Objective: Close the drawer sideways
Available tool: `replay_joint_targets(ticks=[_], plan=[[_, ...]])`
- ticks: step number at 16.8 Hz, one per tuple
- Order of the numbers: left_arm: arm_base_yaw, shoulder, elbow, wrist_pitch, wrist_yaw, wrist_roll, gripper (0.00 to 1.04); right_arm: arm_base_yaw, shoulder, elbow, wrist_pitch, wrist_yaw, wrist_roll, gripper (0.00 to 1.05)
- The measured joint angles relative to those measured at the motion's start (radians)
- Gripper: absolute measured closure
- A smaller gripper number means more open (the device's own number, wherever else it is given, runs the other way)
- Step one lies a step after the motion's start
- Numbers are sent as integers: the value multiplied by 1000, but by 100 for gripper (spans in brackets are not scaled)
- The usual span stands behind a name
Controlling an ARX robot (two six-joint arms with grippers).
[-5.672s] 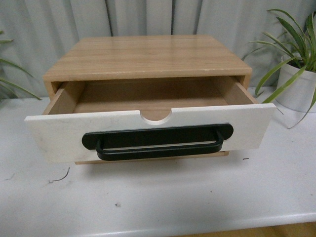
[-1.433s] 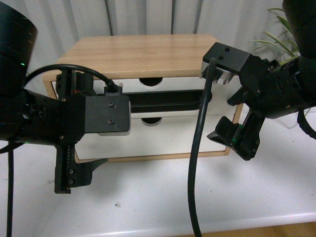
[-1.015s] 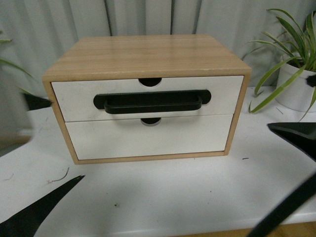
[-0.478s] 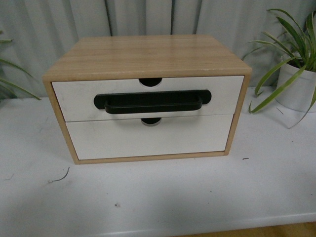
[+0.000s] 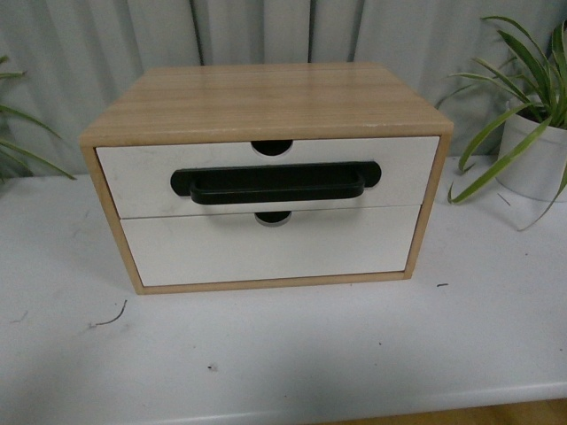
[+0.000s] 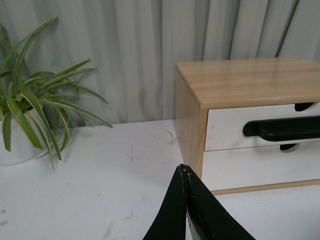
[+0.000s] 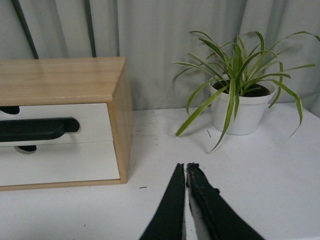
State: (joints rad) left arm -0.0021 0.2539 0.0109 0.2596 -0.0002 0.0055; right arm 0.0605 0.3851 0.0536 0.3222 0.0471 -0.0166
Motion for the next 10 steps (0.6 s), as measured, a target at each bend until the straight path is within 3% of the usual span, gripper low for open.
replay_joint_targets(ticks=[2,8,10], plan=[[0,-29,0,-35,0,-2,103,-69,-42,-8,-24,-31,6,103],[0,-84,0,-91,0,-2,103,-61,-109,-42,-46,-47,6,103],[0,-220,1,-272,-1,-3,103,-61,-142,-42,-75,-47,6,103]])
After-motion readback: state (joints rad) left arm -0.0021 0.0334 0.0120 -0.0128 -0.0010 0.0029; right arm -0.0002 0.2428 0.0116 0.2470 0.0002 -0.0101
